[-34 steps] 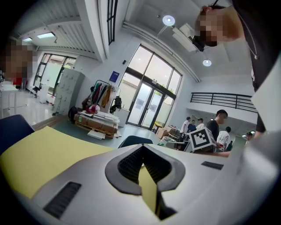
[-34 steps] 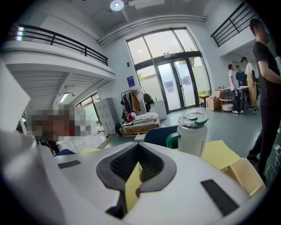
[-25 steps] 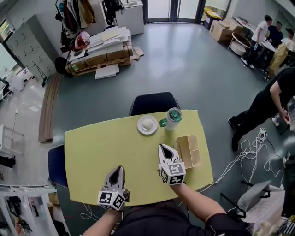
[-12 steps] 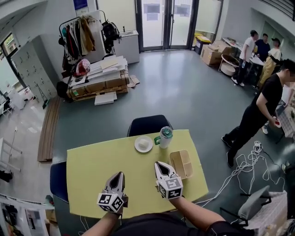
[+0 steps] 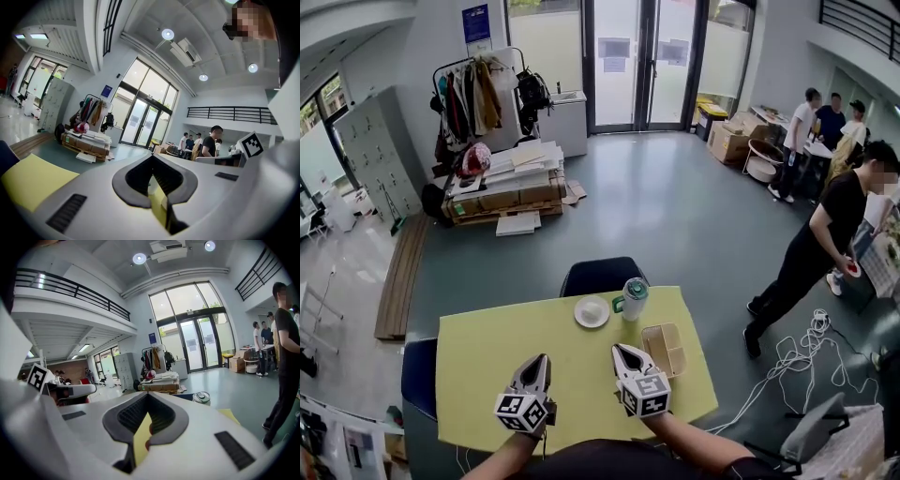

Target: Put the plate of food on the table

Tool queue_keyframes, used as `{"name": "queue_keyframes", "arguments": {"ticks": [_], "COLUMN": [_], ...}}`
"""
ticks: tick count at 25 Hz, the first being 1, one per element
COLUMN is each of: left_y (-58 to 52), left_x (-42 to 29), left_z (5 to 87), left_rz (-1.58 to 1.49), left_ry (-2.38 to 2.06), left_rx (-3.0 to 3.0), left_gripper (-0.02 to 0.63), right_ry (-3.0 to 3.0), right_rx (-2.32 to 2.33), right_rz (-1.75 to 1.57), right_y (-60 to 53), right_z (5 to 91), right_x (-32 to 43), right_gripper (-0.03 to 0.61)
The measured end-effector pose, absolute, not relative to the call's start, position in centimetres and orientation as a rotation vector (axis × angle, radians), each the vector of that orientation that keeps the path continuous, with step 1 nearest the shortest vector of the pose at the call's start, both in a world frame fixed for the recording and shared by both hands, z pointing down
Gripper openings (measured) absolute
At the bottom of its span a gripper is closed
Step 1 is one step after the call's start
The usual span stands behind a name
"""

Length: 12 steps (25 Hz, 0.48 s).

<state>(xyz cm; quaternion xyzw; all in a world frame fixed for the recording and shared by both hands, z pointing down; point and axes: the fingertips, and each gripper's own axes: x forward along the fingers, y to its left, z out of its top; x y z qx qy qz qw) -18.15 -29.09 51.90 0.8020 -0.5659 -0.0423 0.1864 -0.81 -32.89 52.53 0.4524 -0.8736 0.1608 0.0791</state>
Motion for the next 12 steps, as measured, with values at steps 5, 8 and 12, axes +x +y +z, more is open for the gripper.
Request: {"name": "queue_keyframes", "arguments": {"ticks": [5, 8, 12], "left_y": [-29.2, -29.5, -29.3], "left_x": [-18.5, -18.7, -19.5], "left_z": [50.9, 50.8, 50.8], "left_rz": [-0.139, -0.142, -0.14], "left_ry": [-1.595, -1.598, -1.594], "left_rx": [2.273, 2.279, 2.278], "left_gripper": [0.009, 0.009, 0.009], "right_ry": [-2.64, -2.653, -2.657], "right_rx": [1.32, 1.309, 1.321], "right_rz": [0.451, 0.448, 0.447], "right_y": [-32.2, -32.4, -32.4], "right_z": [51.5, 51.7, 51.4], "right_x": [-2.1, -2.6, -3.2], "right_gripper": [0.012, 0.012, 0.012]}}
